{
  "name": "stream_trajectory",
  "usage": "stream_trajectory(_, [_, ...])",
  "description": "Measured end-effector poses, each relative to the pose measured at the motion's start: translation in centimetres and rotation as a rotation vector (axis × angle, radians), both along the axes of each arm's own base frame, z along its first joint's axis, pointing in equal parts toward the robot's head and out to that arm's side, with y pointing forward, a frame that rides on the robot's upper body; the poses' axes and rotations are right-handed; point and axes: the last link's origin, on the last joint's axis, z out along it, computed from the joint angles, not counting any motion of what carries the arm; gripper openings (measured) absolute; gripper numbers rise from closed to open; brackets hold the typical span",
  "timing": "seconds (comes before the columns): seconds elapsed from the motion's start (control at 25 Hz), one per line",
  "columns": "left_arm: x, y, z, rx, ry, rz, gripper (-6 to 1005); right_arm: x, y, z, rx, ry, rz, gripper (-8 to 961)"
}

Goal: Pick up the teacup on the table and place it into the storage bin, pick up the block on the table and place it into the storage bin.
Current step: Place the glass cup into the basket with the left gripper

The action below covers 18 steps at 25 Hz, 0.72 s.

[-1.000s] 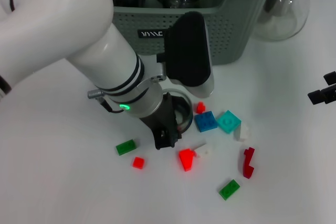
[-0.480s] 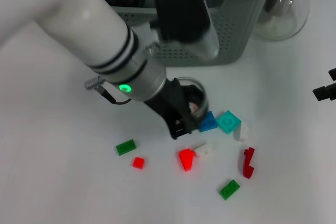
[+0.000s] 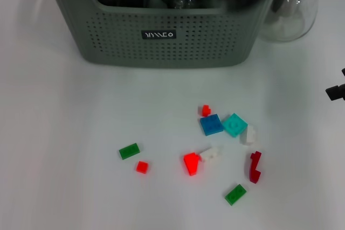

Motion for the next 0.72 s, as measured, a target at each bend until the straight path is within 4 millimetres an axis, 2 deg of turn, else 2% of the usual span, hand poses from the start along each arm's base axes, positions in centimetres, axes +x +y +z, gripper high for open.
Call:
stream_trajectory(0.12, [1.3, 2.0, 1.8, 0.083, -0.023, 0.015, 55, 0.0, 0.0, 0.1, 0.0, 0.0, -0.007, 915])
stream_trajectory(0.16, [1.8, 3.3, 2.4, 0.126, -0.017, 0.028, 54, 0.0, 0.0, 0.1, -0.001, 0.0, -0.009, 915])
stream_trajectory(0.2, [1.8, 3.3, 2.4, 0.126, -0.017, 0.028, 53, 0.0, -0.1, 0.1, -0.002, 0.001, -0.01, 915])
stream_trajectory(0.24, [2.0, 4.1, 2.5, 0.151, -0.007, 0.043, 53, 0.0, -0.1, 0.1, -0.002, 0.001, -0.01, 915])
stream_trajectory(0.28, [2.1, 6.1, 2.3, 0.211, 0.022, 0.081, 53, 0.0, -0.1, 0.1, -0.003, 0.0, -0.01, 915])
stream_trajectory(0.4, [2.1, 8.5, 1.2, 0.272, 0.059, 0.128, 53, 0.0, -0.1, 0.0, -0.007, -0.005, -0.005, 915])
stream_trajectory(0.52, [1.6, 10.7, -0.6, 0.331, 0.112, 0.172, 52, -0.1, 0.1, 0.0, -0.007, -0.009, 0.004, 915])
stream_trajectory(0.72, [0.8, 12.4, -4.1, 0.394, 0.222, 0.188, 52, -0.2, 0.2, 0.0, -0.012, -0.025, 0.008, 915])
